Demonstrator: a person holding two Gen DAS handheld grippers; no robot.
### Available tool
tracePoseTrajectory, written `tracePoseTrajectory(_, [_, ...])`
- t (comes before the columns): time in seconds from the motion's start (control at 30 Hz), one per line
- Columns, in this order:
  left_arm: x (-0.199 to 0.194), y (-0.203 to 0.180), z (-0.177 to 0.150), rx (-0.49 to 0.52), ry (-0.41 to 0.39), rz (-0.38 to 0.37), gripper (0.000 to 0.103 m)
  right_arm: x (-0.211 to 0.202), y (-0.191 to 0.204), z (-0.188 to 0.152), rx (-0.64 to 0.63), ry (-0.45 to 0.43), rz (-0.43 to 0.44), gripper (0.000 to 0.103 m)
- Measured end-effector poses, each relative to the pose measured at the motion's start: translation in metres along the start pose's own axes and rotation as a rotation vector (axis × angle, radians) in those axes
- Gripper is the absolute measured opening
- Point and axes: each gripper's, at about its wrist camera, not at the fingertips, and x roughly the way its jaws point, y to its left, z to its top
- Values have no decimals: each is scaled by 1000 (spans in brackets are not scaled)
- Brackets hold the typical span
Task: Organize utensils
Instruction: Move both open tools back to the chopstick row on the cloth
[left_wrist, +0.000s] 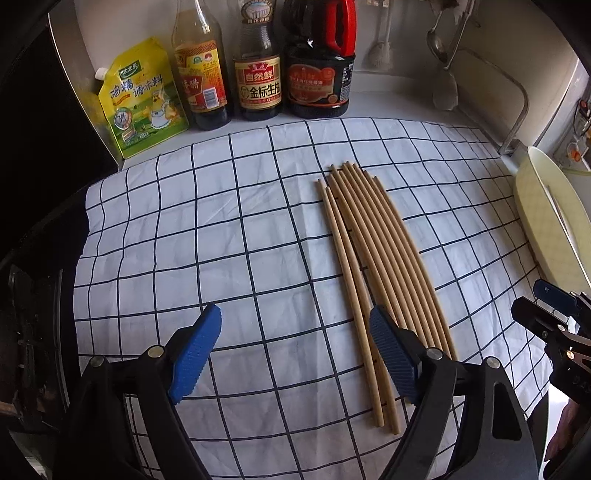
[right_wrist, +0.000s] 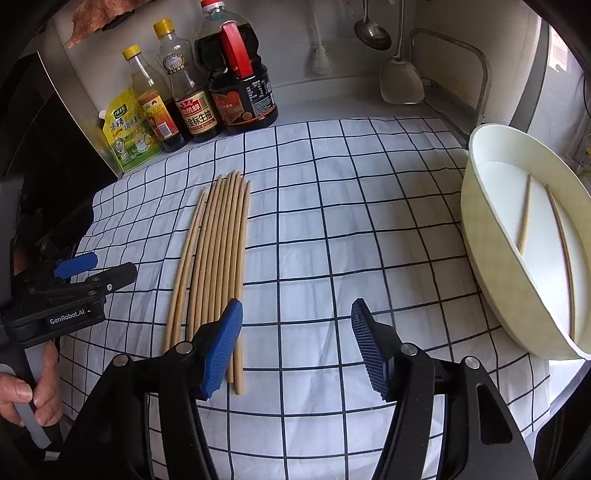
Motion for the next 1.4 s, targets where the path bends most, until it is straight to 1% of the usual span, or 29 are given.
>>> tracePoseTrajectory(0.1, [11, 0, -2, -10, 20, -4, 81, 15, 3, -1, -3, 25, -8, 59])
tracePoseTrajectory(0.33, [24, 1, -3, -27, 27, -2, 81, 39, 10, -3, -9, 50, -13, 59])
tracePoseTrajectory(0.53, [33, 3, -5, -28, 36, 9, 81, 51, 15, -2, -6, 53, -22, 59])
tracePoseTrajectory(0.77, [37, 4, -10, -32, 49, 13, 81, 60, 24, -1, -43, 66, -35, 59])
tracePoseTrajectory(0.93, [36, 1, -11, -28, 43, 26, 81, 62, 28, -2, -81, 61, -67, 59])
tracePoseTrajectory(1.17, [37, -2, -9, -21, 45, 16, 81, 63, 35, -1, -146, 58, -97, 59])
tracePoseTrajectory(1.23, [37, -3, -8, -13, 44, 21, 81, 67, 37, -1, -170, 82, -119, 59])
tracePoseTrajectory(1.4, [36, -7, -8, 7, 38, 26, 81, 66, 34, -2, -156, 74, -108, 59])
